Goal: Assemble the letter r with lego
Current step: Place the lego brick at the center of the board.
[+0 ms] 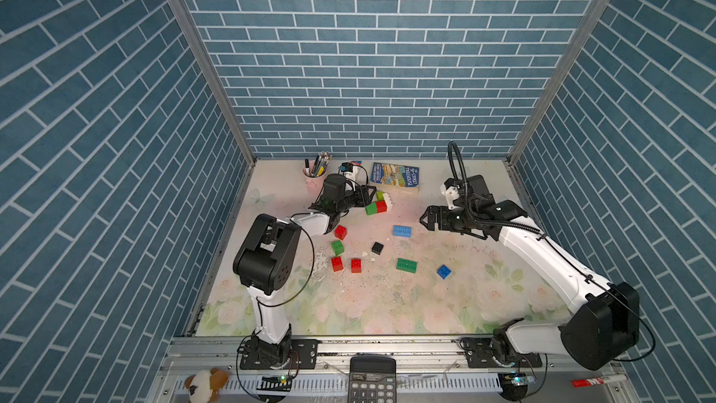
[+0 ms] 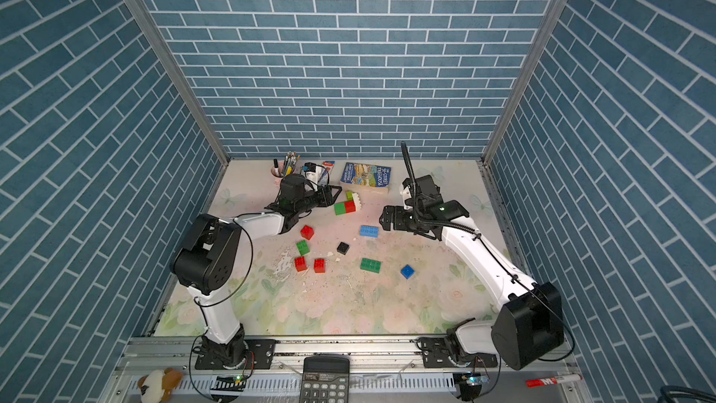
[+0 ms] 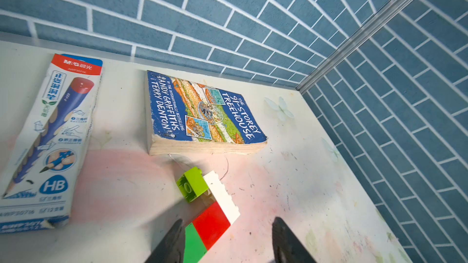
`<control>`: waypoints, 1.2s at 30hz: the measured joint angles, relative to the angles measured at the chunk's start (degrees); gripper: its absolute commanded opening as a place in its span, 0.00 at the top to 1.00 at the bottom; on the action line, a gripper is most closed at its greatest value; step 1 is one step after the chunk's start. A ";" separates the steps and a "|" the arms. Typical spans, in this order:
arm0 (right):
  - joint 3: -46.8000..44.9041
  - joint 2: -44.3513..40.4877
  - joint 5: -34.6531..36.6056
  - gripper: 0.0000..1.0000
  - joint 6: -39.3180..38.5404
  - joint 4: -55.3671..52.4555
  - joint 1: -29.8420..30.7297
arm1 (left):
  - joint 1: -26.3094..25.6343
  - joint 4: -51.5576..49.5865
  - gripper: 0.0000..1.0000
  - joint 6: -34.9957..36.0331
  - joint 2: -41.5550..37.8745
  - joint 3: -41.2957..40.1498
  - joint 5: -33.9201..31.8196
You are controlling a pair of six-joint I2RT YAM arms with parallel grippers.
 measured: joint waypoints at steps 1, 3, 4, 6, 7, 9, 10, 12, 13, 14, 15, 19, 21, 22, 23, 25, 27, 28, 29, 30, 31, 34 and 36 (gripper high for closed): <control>-0.28 0.00 0.15 0.02 0.00 -0.02 0.00 | 0.00 -1.64 0.39 1.03 -0.90 0.00 -0.46; -0.76 0.00 0.39 0.02 0.00 -0.04 0.00 | 0.00 -4.76 0.37 2.91 -2.78 0.00 -1.49; -0.87 0.00 0.46 0.02 0.00 -0.04 0.00 | 0.00 -6.60 0.37 3.82 -3.76 0.15 -2.01; -0.90 0.02 0.66 0.02 0.00 0.00 0.00 | 0.00 -9.57 0.35 5.29 -4.98 0.85 -2.78; -0.90 0.02 0.76 0.02 0.00 0.07 0.00 | 0.00 -10.97 0.34 5.90 -5.27 1.40 -3.10; -0.90 0.09 0.81 0.02 0.00 0.17 0.00 | 0.00 -13.38 0.33 6.73 -5.35 2.58 -3.65; -0.90 0.11 0.83 0.02 0.00 0.24 0.00 | 0.00 -14.78 0.33 7.13 -5.33 3.15 -3.87; -0.90 0.11 0.96 0.02 0.00 0.33 0.00 | 0.00 -17.38 0.32 7.74 -5.18 4.31 -4.04; -0.90 0.11 1.11 0.02 0.00 0.35 0.00 | 0.00 -18.56 0.32 8.11 -4.90 5.07 -4.07; -0.90 0.11 1.25 0.02 0.00 0.37 0.00 | 0.00 -19.56 0.32 8.35 -4.44 5.90 -4.04; -0.90 0.11 1.40 0.01 0.00 0.35 0.00 | 0.00 -20.31 0.32 8.55 -3.85 6.67 -4.04; -0.90 0.11 1.97 0.02 0.00 0.35 -0.02 | -0.02 -22.86 0.23 9.07 -2.12 7.54 -3.52; -0.90 0.20 2.12 0.01 0.00 0.35 -0.04 | -0.07 -24.00 0.16 9.31 -1.95 7.37 -3.13; -0.90 0.35 2.23 0.02 0.00 0.35 -0.04 | -0.13 -24.35 0.14 9.38 -2.01 7.06 -2.69; -0.90 0.52 2.25 0.01 0.00 0.33 -0.07 | -0.20 -24.63 0.12 9.27 -2.12 6.80 -2.38; -0.90 1.07 2.27 0.02 -0.02 0.33 -0.13 | -0.42 -25.90 0.10 9.27 -2.60 6.05 -2.03; -0.87 1.62 2.27 0.02 -0.02 0.28 -0.17 | -0.72 -27.82 0.10 9.29 -3.72 5.16 -1.88; -0.87 1.88 2.27 0.02 -0.04 0.26 -0.22 | -0.96 -28.94 0.10 9.29 -4.59 4.66 -1.97; -0.79 2.10 2.27 0.02 -0.04 0.13 -0.26 | -1.20 -29.94 0.10 9.29 -5.51 4.15 -2.21; -0.66 2.40 2.29 0.01 -0.04 -0.02 -0.31 | -1.53 -31.23 0.10 9.29 -6.84 3.52 -2.58; -0.50 2.75 2.29 0.02 -0.07 -0.09 -0.33 | -1.95 -32.63 0.09 9.22 -8.39 2.91 -3.10; 0.13 3.87 2.27 0.02 -0.15 -0.22 -0.37 | -2.91 -36.04 0.09 8.72 -12.70 1.38 -4.96; 0.70 4.70 2.27 0.02 -0.24 -0.24 -0.39 | -3.41 -37.73 0.09 8.37 -15.58 0.17 -6.10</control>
